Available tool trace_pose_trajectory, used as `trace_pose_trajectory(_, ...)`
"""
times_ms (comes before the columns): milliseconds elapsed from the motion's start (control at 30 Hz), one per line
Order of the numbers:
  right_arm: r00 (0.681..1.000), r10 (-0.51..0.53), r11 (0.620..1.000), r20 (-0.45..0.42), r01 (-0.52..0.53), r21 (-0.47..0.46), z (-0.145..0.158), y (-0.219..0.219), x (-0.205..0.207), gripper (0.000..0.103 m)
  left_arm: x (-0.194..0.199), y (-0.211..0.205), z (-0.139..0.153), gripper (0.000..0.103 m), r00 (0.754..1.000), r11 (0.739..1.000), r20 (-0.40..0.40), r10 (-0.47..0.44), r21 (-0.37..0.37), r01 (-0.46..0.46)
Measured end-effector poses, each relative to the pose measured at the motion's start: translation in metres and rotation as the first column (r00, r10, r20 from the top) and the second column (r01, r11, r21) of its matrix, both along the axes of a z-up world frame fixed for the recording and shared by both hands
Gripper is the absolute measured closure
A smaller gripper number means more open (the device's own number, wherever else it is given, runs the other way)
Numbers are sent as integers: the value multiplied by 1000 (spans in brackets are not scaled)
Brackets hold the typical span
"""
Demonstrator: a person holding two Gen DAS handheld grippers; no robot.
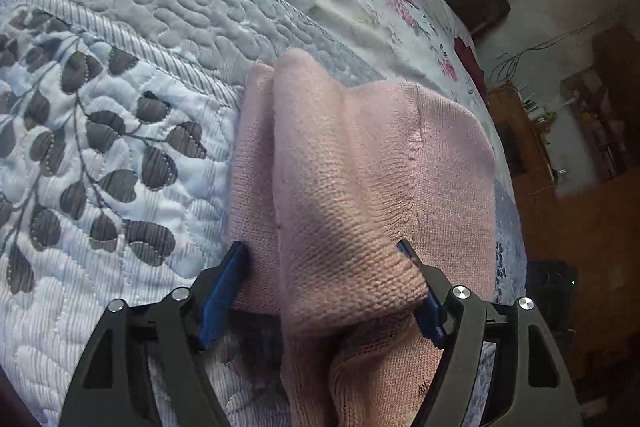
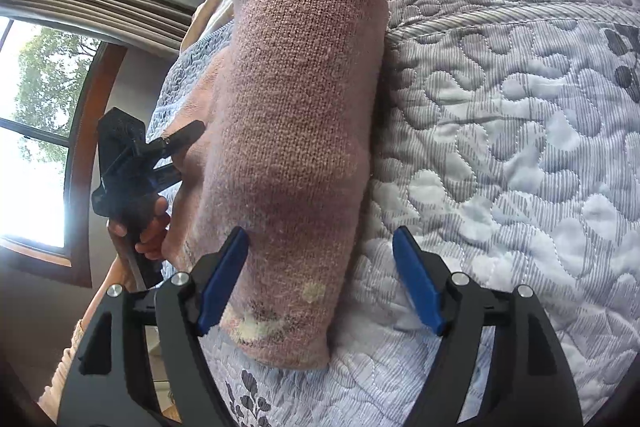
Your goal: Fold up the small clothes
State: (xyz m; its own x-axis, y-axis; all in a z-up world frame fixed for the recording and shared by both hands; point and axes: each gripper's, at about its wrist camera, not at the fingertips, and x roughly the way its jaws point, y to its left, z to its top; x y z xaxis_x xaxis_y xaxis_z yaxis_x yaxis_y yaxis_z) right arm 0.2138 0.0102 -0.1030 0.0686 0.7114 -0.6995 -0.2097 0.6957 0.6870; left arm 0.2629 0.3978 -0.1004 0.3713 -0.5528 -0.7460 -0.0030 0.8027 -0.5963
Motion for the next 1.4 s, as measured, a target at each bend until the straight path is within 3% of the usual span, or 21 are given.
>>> trace_pose_trajectory(233, 999, 4, 995, -43, 0, 98, -13, 23, 26, 14, 0, -10, -9, 22, 992, 989, -12, -128, -71, 127)
trace_pose_trajectory(367, 998, -1, 994, -60, 7, 106, -19, 40, 30, 13, -7, -11, -10, 23, 992, 990, -2, -123, -72, 122)
trace_pose_trajectory(400, 998, -5, 994, -62, 12, 109, -18, 42, 32, 15, -10, -15, -9, 37, 991, 990, 4, -134, -48, 134)
trace_pose_trajectory(433, 998, -9, 994, -56, 15, 112, -15, 44, 34, 29, -12, -19, -8, 51, 990, 989, 6, -141, -38, 142)
trace_pose_trajectory(533, 999, 8, 988, -42, -1, 156, -2, 36, 29, 50, -17, -15, -7, 61, 995, 988, 2, -97, -122, 96)
trace_pose_trajectory(633, 1000, 23, 981, -5, -22, 195, 27, 23, 23, 72, -29, -15, -2, 64, 999, 972, 12, -52, -229, 53)
trace_pose_trajectory(700, 999, 26, 982, 36, -32, 187, 50, 8, 16, 75, -42, -29, 6, 64, 997, 957, 30, -65, -282, 71)
trace_pose_trajectory(867, 996, 34, 988, 81, -45, 145, 93, -45, -13, 76, -80, -95, 33, 64, 988, 938, 90, -129, -312, 151)
trace_pose_trajectory(967, 995, 31, 994, 93, -40, 97, 107, -86, -45, 76, -100, -142, 46, 64, 976, 931, 119, -183, -297, 211)
trace_pose_trajectory(1033, 995, 25, 998, 97, -30, 51, 112, -111, -68, 76, -113, -177, 51, 64, 962, 933, 143, -231, -248, 261)
trace_pose_trajectory(1133, 997, 4, 1000, 77, -3, -4, 101, -145, -98, 76, -137, -218, 47, 64, 948, 933, 142, -284, -189, 307)
trace_pose_trajectory(1233, 998, -41, 997, 42, 44, -61, 74, -168, -118, 76, -156, -234, 27, 63, 948, 941, 102, -302, -127, 314)
trace_pose_trajectory(1300, 998, -65, 997, 14, 66, -44, 53, -185, -130, 76, -161, -234, 13, 62, 952, 948, 84, -296, -96, 303)
trace_pose_trajectory(1400, 996, -93, 996, 1, 93, -11, 36, -192, -143, 75, -163, -224, 0, 60, 967, 959, 43, -250, -124, 253)
